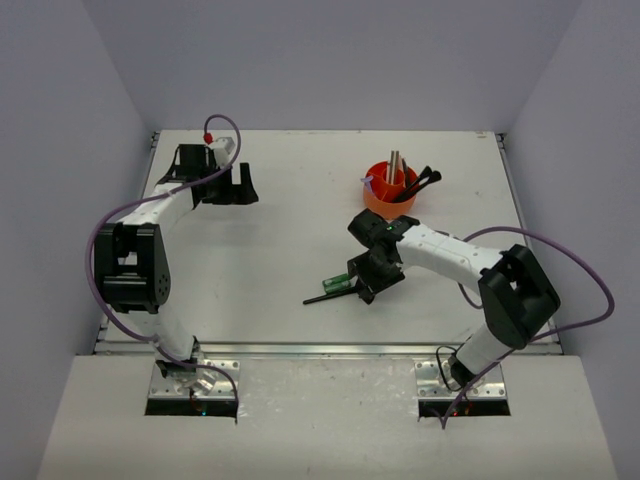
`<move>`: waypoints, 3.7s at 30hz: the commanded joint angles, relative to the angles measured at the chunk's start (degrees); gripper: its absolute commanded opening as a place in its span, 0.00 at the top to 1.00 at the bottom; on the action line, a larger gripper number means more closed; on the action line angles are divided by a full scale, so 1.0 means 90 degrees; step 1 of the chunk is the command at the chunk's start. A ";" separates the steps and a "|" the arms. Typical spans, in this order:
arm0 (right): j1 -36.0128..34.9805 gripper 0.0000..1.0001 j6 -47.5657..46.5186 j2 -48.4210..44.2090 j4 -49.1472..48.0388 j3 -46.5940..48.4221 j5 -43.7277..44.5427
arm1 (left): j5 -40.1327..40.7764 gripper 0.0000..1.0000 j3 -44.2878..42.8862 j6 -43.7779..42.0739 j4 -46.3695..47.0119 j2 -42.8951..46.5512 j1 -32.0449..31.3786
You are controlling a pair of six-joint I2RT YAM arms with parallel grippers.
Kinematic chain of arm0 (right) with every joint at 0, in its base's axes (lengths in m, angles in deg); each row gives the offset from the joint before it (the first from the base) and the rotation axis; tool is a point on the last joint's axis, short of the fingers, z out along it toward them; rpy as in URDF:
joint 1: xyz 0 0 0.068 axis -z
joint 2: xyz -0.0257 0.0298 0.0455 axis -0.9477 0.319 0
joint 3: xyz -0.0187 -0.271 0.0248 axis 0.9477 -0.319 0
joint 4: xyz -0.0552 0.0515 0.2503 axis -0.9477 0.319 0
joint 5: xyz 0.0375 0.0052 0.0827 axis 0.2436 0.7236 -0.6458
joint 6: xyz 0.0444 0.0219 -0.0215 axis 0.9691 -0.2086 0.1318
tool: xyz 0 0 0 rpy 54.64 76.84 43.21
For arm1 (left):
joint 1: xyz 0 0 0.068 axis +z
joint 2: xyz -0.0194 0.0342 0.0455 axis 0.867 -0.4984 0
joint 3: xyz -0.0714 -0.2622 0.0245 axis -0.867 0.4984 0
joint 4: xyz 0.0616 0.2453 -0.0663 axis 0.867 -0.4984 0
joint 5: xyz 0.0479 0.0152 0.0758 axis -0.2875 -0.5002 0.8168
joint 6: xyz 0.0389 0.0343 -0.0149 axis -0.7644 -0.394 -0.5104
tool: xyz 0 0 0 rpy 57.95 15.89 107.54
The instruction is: Organize the makeup
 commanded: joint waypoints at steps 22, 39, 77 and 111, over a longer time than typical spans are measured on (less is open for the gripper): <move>0.0044 0.55 0.1248 0.0866 0.0108 0.0020 -0.0111 | -0.0019 0.00 0.0041 -0.0048 0.0223 0.0336 0.0073; 0.0122 0.58 0.1033 0.0943 0.0009 -0.0100 0.0142 | 0.0000 0.00 0.0051 -0.0058 0.0214 0.0343 0.0073; 0.0102 0.57 0.0342 0.1272 -0.0441 0.0353 0.0164 | 0.0000 0.00 0.0112 -0.0097 0.0282 0.0324 0.0073; 0.0114 0.86 0.0369 0.1312 0.0079 0.0074 0.1079 | -0.0090 0.00 0.0109 -0.0039 0.0270 0.0324 0.0081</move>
